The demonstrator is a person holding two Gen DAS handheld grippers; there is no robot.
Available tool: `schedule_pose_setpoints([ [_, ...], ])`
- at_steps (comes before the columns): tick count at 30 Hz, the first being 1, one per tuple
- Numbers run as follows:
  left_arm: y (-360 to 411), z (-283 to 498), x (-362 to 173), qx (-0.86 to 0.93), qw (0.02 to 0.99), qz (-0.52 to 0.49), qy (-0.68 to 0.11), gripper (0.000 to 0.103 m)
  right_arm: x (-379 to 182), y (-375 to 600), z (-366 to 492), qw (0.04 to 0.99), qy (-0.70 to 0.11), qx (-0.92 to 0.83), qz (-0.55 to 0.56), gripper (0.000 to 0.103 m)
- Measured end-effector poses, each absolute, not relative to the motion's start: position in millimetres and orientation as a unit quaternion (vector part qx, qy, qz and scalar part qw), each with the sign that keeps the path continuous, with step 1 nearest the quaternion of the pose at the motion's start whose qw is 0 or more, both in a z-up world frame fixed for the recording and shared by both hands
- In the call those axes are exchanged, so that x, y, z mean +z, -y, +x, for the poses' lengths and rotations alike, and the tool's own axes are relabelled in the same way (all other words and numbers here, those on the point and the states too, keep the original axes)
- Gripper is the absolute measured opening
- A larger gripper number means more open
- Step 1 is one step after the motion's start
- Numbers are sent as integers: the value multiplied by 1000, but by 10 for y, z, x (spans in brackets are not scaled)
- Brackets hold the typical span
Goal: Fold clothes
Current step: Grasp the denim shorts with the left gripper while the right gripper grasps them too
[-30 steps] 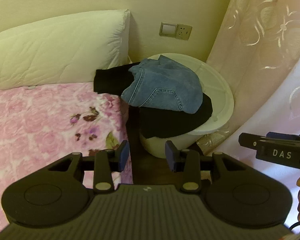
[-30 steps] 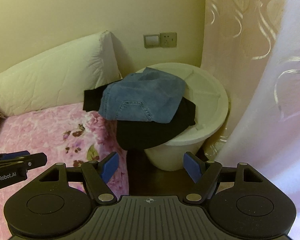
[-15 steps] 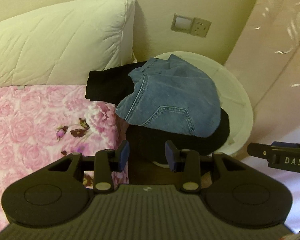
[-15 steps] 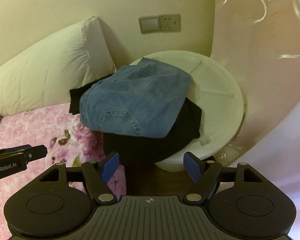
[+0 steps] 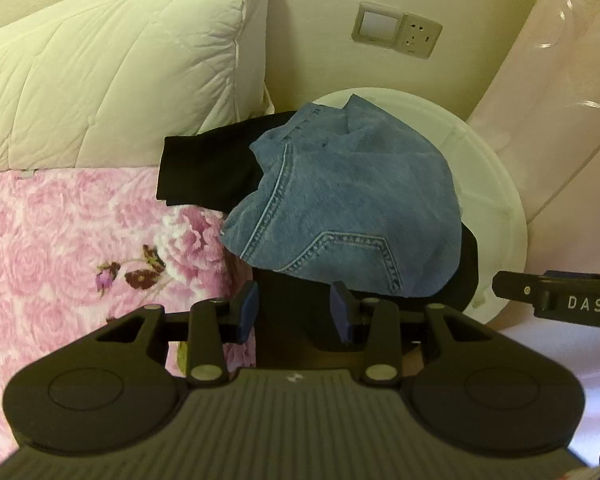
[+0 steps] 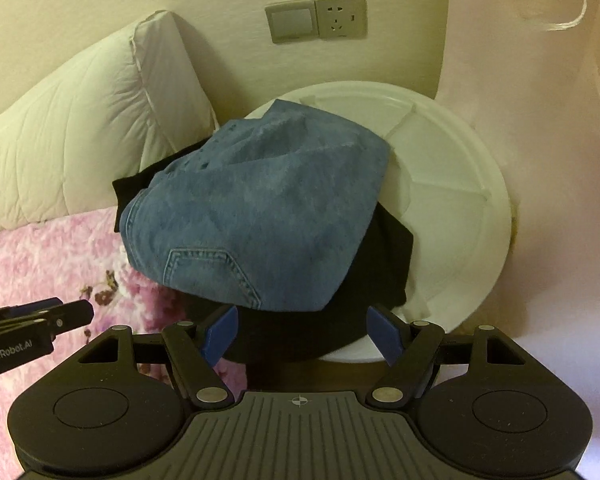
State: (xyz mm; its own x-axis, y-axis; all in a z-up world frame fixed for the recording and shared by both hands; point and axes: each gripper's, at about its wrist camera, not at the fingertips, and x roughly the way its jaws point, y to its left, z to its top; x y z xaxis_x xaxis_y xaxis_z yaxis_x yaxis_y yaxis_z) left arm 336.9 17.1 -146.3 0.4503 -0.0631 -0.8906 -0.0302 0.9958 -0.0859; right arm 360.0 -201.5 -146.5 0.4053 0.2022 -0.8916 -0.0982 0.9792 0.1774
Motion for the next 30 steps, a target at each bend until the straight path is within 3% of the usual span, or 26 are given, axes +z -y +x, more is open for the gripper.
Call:
schedule_pose_setpoints([
  [10,-219,3575,-1617,-2,848,-32,-529,35,-1645,2123,3827,832,-543,93,70,75],
  [24,-320,3877,-1866,-7,852,-41,-523,35,-2269,2624,4104,797,-526,107,277,74],
  [26,-323,3921,-1903,-9,851,-41,-523,35,-2379,2697,4152,794,-516,103,304,50],
  [27,-322,3939,-1921,-10,851,-40,-523,35,-2435,2737,4174,791,-515,97,317,44],
  [30,-332,4002,-1975,-12,850,-39,-525,35,-2590,2852,4244,781,-515,72,346,45],
])
